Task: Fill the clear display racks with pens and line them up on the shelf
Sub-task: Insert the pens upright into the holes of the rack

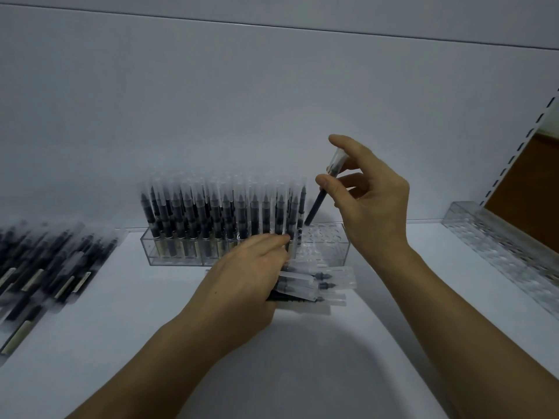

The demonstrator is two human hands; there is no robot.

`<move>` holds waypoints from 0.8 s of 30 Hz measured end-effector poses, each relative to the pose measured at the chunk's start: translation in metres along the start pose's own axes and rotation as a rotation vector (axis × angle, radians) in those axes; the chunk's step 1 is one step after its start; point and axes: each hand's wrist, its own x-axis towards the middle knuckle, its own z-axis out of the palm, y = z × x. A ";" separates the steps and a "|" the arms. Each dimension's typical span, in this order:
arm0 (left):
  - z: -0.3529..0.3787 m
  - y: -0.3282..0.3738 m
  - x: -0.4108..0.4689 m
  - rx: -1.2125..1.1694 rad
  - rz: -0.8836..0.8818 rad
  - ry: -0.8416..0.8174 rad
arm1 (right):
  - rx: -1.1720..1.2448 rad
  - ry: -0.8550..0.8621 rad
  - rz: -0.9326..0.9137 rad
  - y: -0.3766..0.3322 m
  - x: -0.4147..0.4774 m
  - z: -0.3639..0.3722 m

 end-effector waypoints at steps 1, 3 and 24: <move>0.000 0.000 0.000 0.001 0.000 -0.001 | 0.009 -0.011 0.004 0.000 0.000 0.000; 0.000 0.000 0.000 0.000 -0.001 0.000 | -0.024 -0.028 -0.033 0.001 0.000 0.002; 0.003 -0.001 -0.001 0.035 -0.026 -0.019 | -0.155 -0.059 -0.121 0.007 -0.001 0.006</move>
